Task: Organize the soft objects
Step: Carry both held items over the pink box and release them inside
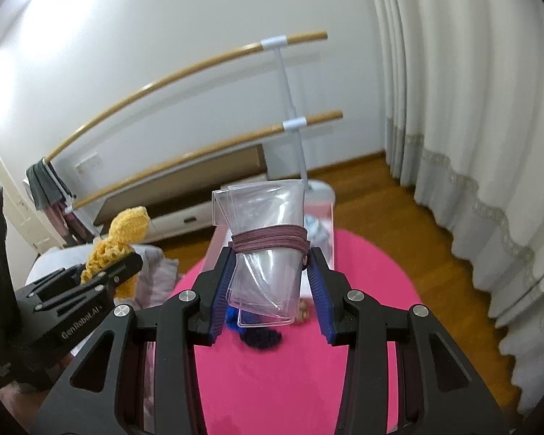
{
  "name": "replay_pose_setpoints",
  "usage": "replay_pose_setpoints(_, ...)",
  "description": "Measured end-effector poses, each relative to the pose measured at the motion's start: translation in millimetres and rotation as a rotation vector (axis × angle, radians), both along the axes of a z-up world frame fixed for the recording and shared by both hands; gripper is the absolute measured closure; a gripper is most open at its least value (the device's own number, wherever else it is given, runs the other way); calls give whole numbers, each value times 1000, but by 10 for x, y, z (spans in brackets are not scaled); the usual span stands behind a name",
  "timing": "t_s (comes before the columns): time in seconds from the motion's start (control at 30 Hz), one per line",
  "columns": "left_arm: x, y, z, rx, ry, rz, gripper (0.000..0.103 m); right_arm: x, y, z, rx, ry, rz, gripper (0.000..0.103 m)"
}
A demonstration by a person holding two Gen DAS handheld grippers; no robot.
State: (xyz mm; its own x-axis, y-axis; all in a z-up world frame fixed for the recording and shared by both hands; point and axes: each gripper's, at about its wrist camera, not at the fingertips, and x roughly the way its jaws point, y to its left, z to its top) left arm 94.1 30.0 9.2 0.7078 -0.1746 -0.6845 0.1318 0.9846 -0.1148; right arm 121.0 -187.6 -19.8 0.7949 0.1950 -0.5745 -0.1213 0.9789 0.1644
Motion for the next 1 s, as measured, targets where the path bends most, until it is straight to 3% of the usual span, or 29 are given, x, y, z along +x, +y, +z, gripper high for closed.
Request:
replay_pose_setpoints(0.17, 164, 68, -39, 6, 16, 8, 75, 267, 49, 39, 7, 6, 14, 65)
replay_pose_setpoints(0.4, 552, 93, -181, 25, 61, 20, 75, 839, 73, -143, 7, 61, 33, 65)
replay_pose_setpoints(1.0, 1366, -136, -671, 55, 226, 9, 75, 1641, 2, -1118, 37, 315, 58, 65)
